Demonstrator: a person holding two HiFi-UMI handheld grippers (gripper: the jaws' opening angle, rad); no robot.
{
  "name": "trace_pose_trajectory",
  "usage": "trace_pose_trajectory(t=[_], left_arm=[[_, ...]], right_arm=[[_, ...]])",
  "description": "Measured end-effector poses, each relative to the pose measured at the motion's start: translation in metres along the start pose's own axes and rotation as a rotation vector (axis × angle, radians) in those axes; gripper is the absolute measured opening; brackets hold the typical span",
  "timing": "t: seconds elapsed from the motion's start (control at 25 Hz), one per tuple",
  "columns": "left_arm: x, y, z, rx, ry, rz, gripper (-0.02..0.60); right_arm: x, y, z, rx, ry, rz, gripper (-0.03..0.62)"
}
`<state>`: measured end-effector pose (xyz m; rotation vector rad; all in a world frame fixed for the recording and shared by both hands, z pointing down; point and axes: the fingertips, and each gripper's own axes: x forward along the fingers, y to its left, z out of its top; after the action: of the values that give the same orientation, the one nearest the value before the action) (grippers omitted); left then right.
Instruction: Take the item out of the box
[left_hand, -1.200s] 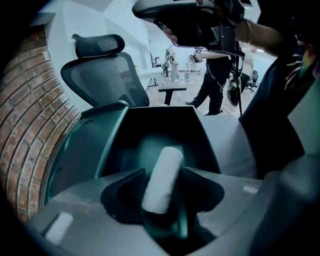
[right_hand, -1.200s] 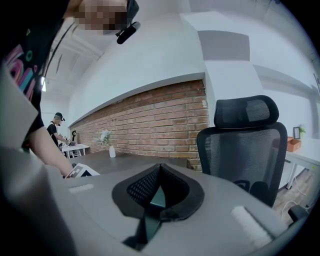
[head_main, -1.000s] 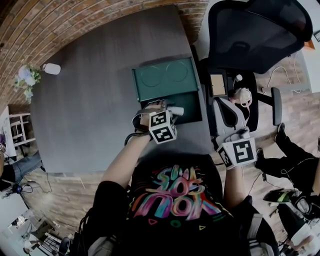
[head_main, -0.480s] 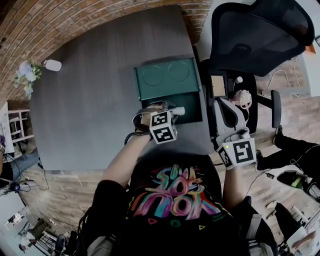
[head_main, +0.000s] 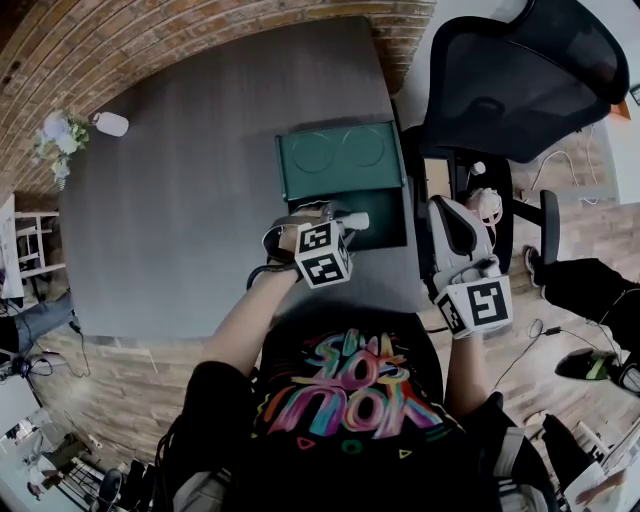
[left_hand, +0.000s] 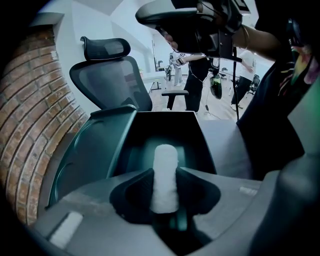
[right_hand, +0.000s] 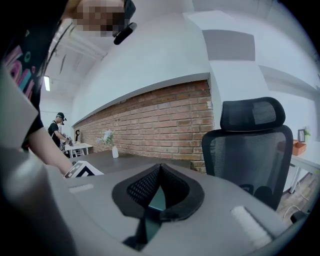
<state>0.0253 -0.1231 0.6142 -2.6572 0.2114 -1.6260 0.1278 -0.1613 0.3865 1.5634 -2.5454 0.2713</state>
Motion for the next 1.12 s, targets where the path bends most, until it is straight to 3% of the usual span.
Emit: trace_pose_trajectory(t=[0.4,1.12], left_arm=[[-0.024,0.006,0.004,-0.021,-0.058,0.058,0.140],[-0.096,0.025,0.015,-0.147,-0.240,0.226,0.140]], right_arm=[[0.002,0.013,0.009,-0.025,-0.011,0.024,0.003],[0.003,0.036,0.026,-0.066,-0.031,0.049,0.002]])
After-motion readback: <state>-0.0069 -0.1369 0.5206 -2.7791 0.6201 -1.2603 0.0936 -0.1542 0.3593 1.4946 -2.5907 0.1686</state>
